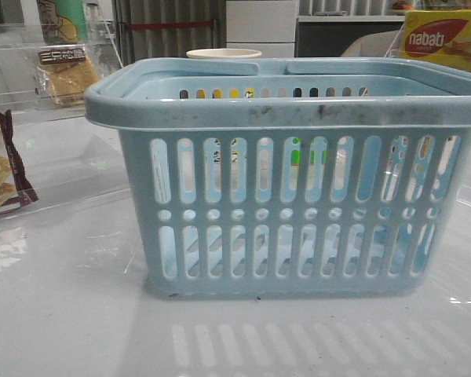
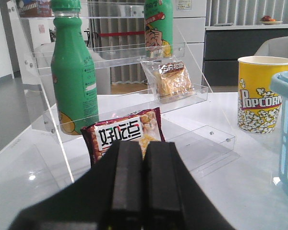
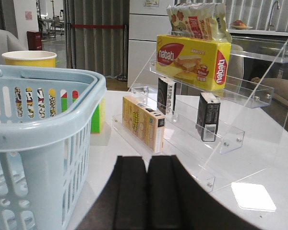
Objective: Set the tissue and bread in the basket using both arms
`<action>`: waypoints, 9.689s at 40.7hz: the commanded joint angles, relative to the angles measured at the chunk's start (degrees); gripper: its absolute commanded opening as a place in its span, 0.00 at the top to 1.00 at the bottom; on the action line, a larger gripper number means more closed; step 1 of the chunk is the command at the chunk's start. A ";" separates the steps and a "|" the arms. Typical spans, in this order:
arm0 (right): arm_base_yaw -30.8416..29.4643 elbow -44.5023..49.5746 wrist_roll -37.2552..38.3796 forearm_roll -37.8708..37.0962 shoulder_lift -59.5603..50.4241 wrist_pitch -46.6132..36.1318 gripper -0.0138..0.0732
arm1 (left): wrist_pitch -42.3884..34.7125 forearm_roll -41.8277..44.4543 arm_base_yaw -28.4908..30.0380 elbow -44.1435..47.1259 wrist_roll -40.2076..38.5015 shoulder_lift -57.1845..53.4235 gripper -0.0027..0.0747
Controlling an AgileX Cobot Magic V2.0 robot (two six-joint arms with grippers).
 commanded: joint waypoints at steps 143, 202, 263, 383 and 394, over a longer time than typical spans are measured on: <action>-11.06 -78.16 2.41 -8.21 88.20 39.04 0.21 | 33.99 -0.32 -0.43 -41.96 -0.24 32.48 0.54; 7.66 -88.30 1.07 -1.79 75.57 47.29 0.65 | 33.99 -0.32 -0.43 -41.96 -0.24 32.48 0.85; 23.96 -63.92 -1.48 0.52 60.60 37.58 0.21 | 33.99 -0.32 -0.43 -41.96 -0.24 32.48 0.85; 23.96 -49.49 -1.48 0.42 39.98 38.17 0.21 | 9.91 -4.72 -2.15 -95.46 -3.61 113.40 0.62; 23.96 -49.49 -1.48 0.42 39.98 38.17 0.21 | 17.73 -4.72 -2.25 -95.46 -3.30 108.24 0.85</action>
